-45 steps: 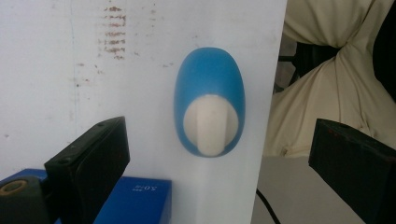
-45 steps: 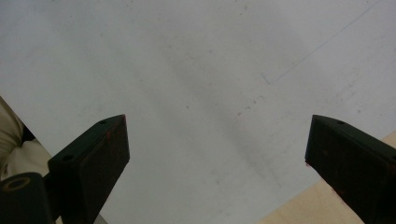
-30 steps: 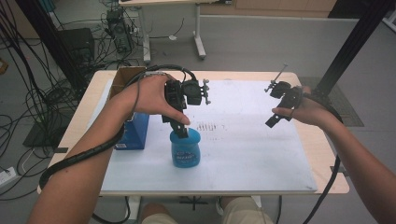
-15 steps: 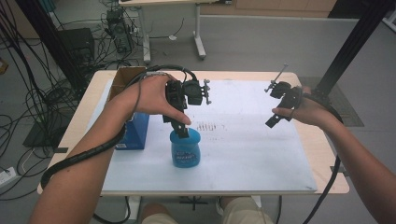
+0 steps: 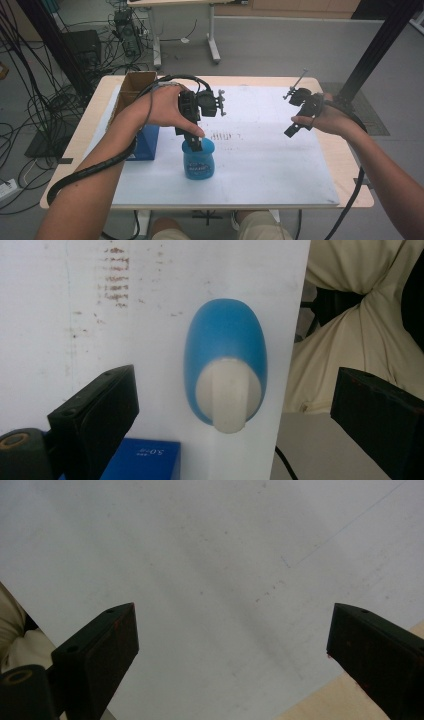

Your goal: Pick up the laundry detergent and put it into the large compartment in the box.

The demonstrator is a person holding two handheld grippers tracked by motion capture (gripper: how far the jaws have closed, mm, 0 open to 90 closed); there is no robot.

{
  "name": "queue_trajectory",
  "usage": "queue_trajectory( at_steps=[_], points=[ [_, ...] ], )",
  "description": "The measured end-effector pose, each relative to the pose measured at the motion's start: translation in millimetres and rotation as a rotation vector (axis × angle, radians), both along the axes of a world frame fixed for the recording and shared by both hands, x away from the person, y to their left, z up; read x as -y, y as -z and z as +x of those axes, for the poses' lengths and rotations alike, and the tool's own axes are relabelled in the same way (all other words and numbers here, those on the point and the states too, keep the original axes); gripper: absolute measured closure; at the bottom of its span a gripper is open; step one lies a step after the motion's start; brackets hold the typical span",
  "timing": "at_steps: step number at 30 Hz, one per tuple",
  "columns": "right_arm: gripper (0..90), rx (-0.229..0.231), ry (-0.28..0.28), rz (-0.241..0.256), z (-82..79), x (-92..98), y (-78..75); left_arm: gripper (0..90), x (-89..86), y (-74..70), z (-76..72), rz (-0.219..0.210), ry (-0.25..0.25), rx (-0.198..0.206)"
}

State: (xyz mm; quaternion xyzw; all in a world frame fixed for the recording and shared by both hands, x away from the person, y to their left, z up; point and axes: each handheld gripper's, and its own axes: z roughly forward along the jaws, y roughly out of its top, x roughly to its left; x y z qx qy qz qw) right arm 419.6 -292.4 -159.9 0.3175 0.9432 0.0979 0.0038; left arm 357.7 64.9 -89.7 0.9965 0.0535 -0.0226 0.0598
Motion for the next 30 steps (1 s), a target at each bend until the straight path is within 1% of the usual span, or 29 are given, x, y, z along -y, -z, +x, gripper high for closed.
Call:
queue_trajectory(
  at_steps=[3, 8, 11, 16, 21, 23, 27, 30],
  points=[
    [6.5, 0.0, -0.001, 0.0, 0.0, 0.4, 0.4, 5.6, 0.7, 4.2, -0.1, 0.004, 0.0, -0.006],
    [6.5, -0.002, 0.004, 0.002, -0.3, 0.2, 1.4, 5.7, -1.4, 12.1, 0.3, -0.005, -0.007, -0.014],
    [6.5, -0.003, 0.0, -0.001, 0.3, -0.4, 2.1, 5.6, -1.0, 16.3, 1.4, 0.0, -0.007, -0.021],
    [6.5, -0.004, 0.002, 0.004, 0.3, 0.2, 3.3, 5.6, -1.5, 22.4, 1.6, -0.003, -0.01, -0.023],
    [6.5, -0.007, 0.002, 0.003, 0.6, -0.3, 4.2, 5.6, 1.4, 28.7, 0.7, 0.018, -0.013, -0.016],
    [6.5, -0.008, 0.0, 0.002, 0.9, -0.5, 4.5, 5.6, 2.5, 31.4, 1.0, 0.025, -0.014, -0.02],
    [6.4, -0.005, 0.004, 0.004, 0.6, -0.1, 5.2, 5.6, 3.7, 36.1, -0.1, 0.03, -0.016, -0.017],
    [6.4, -0.008, 0.005, 0.004, 0.5, -0.9, 5.8, 5.6, 5.5, 39.5, 0.3, 0.037, -0.012, -0.022]
  ],
)
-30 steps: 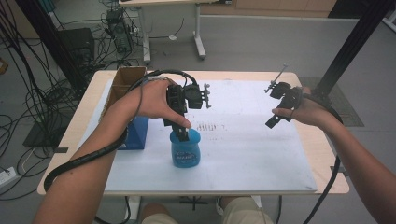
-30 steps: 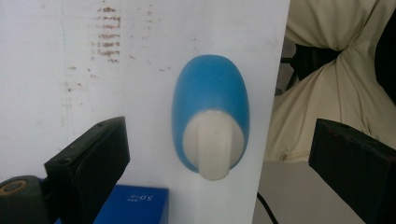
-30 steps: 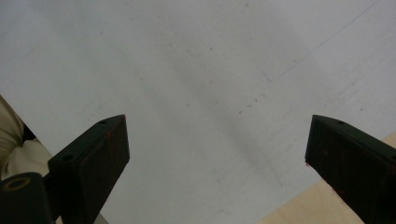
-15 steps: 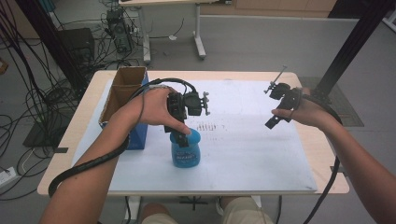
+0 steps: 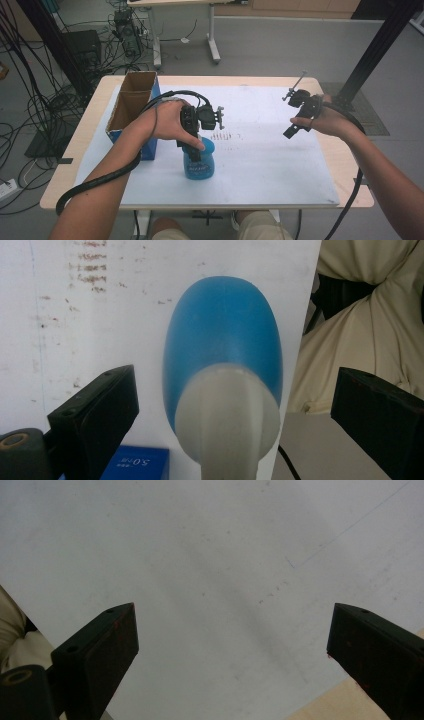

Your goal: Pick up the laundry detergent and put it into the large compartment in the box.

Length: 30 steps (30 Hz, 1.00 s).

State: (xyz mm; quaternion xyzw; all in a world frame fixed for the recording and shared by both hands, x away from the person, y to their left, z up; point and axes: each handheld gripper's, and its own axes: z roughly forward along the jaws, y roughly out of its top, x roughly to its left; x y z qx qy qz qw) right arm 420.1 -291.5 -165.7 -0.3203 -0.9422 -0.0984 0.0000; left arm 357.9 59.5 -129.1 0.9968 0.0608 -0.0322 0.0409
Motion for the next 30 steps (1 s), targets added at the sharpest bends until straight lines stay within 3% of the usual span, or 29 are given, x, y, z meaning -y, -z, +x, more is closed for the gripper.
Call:
queue_trajectory(
  at_steps=[30],
  points=[
    [6.4, -0.002, -0.008, 0.004, 1.0, -1.7, 3.8, 5.7, 5.3, 14.7, -3.0, 0.016, 0.0, 0.004]
  ],
)
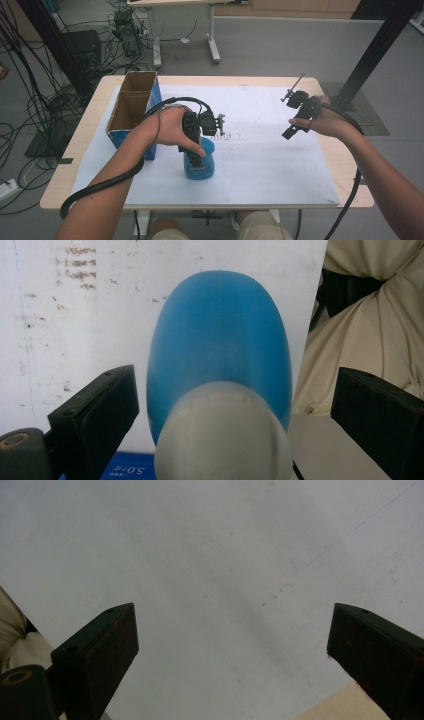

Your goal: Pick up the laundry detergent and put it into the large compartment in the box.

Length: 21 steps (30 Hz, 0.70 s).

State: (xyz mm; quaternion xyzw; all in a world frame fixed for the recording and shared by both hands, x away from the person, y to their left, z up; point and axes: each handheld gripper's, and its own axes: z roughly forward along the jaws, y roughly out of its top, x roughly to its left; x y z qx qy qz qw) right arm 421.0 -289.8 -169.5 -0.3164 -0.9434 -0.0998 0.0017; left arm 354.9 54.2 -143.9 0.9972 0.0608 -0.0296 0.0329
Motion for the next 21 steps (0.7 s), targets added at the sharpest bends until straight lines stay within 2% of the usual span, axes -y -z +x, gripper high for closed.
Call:
queue_trajectory(
  at_steps=[21],
  points=[
    [6.5, -0.004, 0.002, -0.003, 0.5, -1.0, -0.3, 5.7, -1.0, 4.0, -0.3, -0.008, -0.005, 0.005]
  ],
)
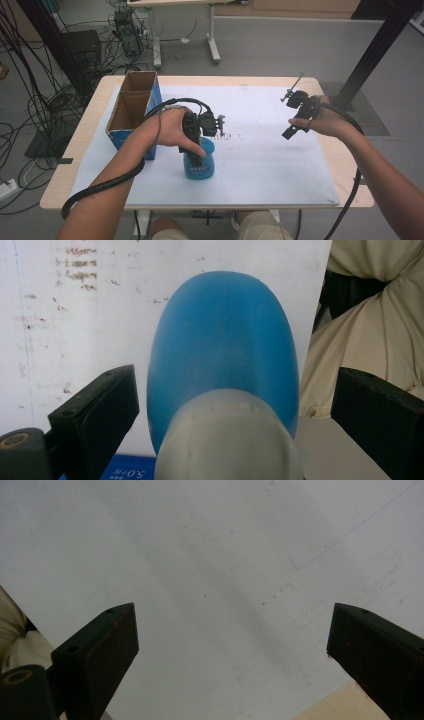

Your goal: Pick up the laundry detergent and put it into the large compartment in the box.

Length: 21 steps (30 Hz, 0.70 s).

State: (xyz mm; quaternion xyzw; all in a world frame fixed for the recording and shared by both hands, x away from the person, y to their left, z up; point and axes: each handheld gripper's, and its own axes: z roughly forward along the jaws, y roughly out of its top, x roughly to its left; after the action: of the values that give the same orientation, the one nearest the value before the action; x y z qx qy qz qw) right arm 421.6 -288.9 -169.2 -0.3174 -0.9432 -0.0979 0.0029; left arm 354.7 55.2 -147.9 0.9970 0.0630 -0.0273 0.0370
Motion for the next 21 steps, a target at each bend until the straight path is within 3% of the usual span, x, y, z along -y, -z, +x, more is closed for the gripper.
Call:
queue_trajectory(
  at_steps=[21],
  points=[
    [6.5, 0.0, 0.004, 0.001, -0.8, 1.2, -1.1, 5.7, 1.4, 1.0, -0.2, 0.002, 0.005, -0.001]
  ],
)
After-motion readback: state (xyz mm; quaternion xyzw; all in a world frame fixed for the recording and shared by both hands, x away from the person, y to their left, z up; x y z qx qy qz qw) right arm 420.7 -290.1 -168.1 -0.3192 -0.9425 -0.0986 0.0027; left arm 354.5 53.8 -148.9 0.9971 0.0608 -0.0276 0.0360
